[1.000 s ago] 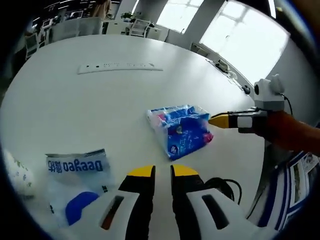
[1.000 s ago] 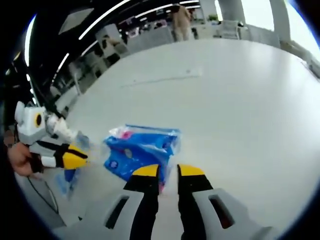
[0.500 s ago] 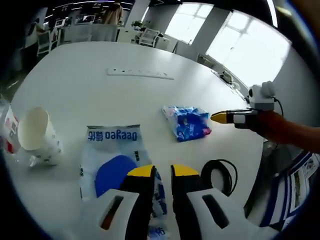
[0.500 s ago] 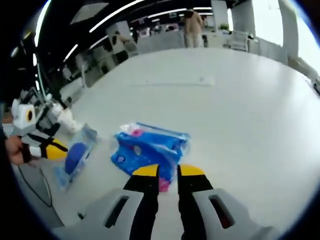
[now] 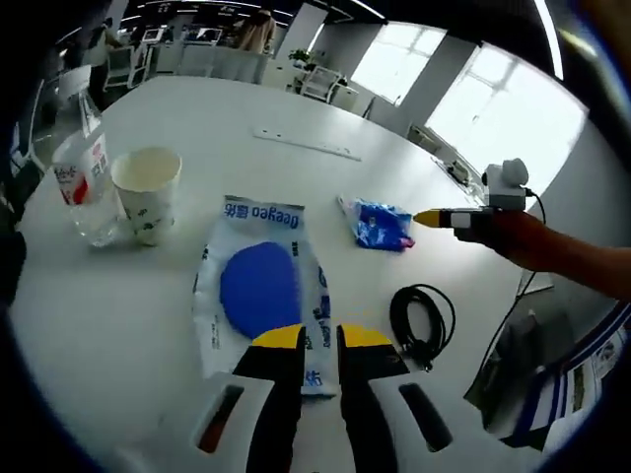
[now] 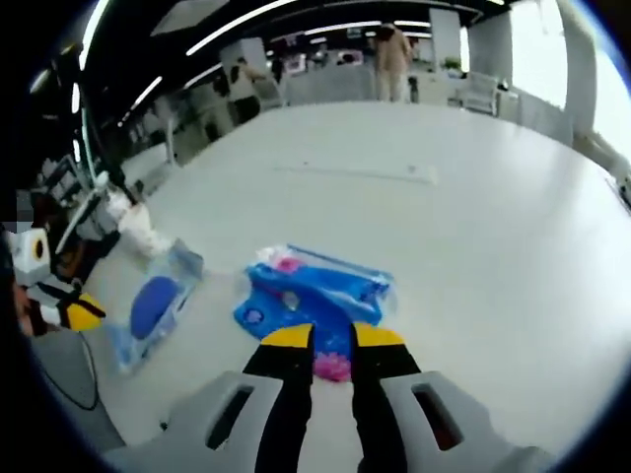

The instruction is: Arrange the tabletop items into an orderly group along one side of the table until the central work area is clear of visible clutter.

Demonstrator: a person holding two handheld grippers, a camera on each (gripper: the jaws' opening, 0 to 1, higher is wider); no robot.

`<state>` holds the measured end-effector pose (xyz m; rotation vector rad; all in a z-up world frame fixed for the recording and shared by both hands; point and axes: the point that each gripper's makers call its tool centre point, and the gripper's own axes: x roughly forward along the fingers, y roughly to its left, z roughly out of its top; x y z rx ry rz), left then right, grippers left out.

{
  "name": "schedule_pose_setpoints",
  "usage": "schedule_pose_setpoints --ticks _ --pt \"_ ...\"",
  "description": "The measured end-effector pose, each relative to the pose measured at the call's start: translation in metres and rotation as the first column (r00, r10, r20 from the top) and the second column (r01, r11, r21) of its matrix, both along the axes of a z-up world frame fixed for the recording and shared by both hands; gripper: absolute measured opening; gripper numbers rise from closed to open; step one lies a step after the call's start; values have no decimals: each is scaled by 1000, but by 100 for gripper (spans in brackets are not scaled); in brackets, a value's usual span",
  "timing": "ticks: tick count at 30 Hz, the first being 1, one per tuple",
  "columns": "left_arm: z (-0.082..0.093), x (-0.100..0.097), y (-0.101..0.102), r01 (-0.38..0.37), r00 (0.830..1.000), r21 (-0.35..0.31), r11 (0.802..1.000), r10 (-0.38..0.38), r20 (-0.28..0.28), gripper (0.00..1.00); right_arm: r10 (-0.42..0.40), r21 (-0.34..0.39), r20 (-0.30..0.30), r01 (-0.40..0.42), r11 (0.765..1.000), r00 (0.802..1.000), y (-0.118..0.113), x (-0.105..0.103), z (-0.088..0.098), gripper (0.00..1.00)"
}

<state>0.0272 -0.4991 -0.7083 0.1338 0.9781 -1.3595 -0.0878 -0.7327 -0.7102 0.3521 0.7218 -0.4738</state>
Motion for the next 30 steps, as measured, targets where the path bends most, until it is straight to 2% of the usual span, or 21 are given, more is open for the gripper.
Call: schedule_pose_setpoints --ticks 10,12,14,15,18,21,24,30 --pt "0 0 25 -48 999 7 999 48 5 10 119 14 5 -119 993 993 27 39 -2 11" --pt "0 -2 29 -73 997 11 997 73 -18 10 152 28 5 -152 988 988 35 46 -4 11" --pt "-2 -4 34 -108 993 25 994 109 -39 10 203 44 2 -203 978 979 45 56 -6 12" --pt "-3 -5 36 -118 992 35 992 119 -46 11 250 65 2 -249 966 968 56 63 -8 12" --pt "-9 -9 44 -147 988 68 987 150 -46 13 326 61 -10 -325 944 945 70 78 -10 13" --pt "-13 -11 50 -207 971 95 974 216 -98 15 393 62 -21 -391 918 919 82 95 -12 16" --pt "-17 -10 53 -232 965 111 966 243 -101 15 431 60 -36 -429 901 901 86 105 -15 18" --pt "-21 -7 53 -293 940 121 949 309 -146 16 456 68 -38 -453 889 889 90 122 -17 18"
